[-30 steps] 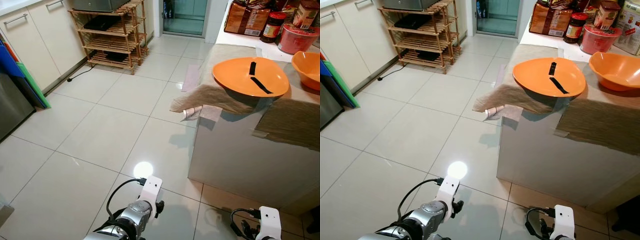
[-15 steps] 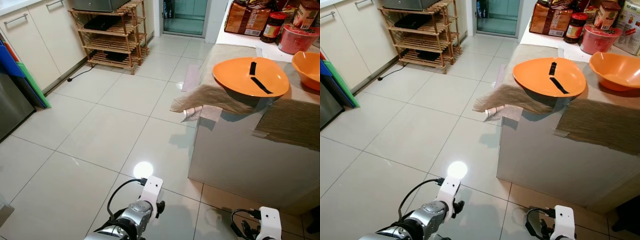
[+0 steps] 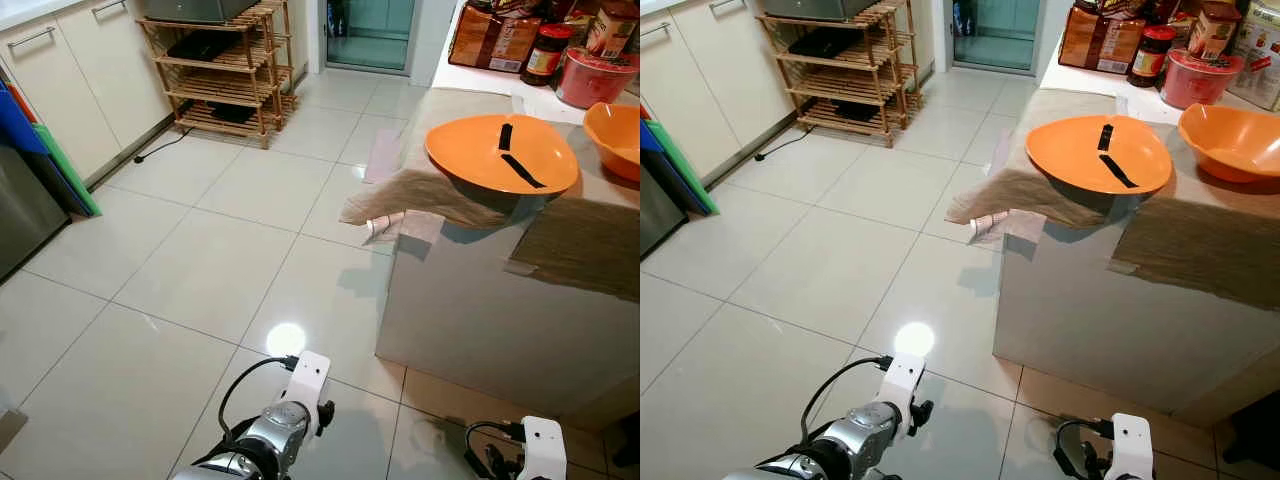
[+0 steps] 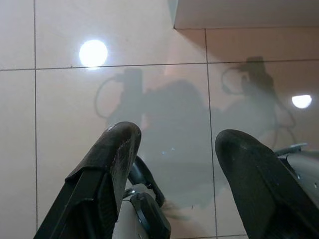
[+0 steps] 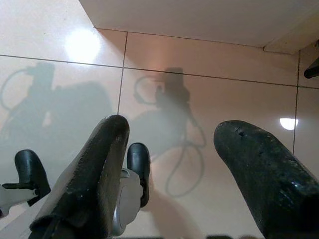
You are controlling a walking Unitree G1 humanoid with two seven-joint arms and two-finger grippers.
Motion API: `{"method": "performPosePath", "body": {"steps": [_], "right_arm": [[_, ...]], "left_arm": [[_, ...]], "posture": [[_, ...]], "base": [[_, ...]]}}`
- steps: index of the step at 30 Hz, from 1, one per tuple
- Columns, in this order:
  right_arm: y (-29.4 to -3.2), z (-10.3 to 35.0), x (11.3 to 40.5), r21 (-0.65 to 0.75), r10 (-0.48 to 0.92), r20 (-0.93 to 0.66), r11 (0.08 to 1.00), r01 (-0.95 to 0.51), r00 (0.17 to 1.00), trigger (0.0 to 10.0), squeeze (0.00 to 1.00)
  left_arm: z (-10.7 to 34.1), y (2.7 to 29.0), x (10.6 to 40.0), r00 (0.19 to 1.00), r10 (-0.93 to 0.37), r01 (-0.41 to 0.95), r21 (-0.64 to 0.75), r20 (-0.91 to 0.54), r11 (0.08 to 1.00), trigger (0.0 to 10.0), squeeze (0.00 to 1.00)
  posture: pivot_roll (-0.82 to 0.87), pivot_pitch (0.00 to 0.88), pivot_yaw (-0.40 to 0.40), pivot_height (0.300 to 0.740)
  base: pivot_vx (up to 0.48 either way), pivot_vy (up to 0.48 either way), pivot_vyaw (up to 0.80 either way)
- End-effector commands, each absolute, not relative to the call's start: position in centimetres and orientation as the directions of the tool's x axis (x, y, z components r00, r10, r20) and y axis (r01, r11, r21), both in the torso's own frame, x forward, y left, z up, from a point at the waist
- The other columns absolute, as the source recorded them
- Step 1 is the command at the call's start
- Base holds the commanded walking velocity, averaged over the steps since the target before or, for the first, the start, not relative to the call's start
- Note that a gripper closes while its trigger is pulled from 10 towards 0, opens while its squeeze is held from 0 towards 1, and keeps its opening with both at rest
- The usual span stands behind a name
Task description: Setting the table
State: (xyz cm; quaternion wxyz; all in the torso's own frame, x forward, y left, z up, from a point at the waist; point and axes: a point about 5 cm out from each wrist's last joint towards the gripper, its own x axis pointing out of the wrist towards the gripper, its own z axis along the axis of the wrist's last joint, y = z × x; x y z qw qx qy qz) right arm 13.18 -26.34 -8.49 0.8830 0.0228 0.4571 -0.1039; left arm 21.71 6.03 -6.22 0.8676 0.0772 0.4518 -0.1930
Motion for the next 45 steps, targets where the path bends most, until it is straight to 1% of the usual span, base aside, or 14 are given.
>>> {"method": "performPosePath", "body": {"steps": [1,30,37,45], "right_arm": [[-26.6,-8.44,13.19,-0.052,-0.164,-0.818,0.976,0.214,0.551,10.0,0.0],[-26.4,-8.53,13.23,-0.067,-0.16,-0.826,0.98,0.188,0.54,10.0,0.0],[-26.76,-8.38,13.32,-0.084,-0.169,-0.824,0.98,0.179,0.54,10.0,0.0],[-27.12,-8.21,13.46,-0.108,-0.205,-0.813,0.973,0.205,0.544,10.0,0.0]], "left_arm": [[-6.17,5.99,21.78,0.508,-0.272,0.421,-0.04,-0.817,0.906,10.0,0.0],[-6.3,6.36,21.73,0.502,-0.25,0.396,-0.037,-0.828,0.917,10.0,0.0],[-6.2,6.02,21.76,0.51,-0.258,0.377,-0.056,-0.82,0.924,10.0,0.0],[-6.1,5.77,21.83,0.504,-0.27,0.392,-0.061,-0.82,0.918,10.0,0.0]], "posture": [[-0.07,0.0,0.028,0.74],[-0.07,0.0,0.018,0.74],[-0.1,0.0,-0.008,0.74],[-0.13,0.0,-0.006,0.74]], "base": [[0.0,0.0,0.0],[0.0,0.0,0.0],[0.0,0.0,0.0],[0.0,0.0,0.0]]}}
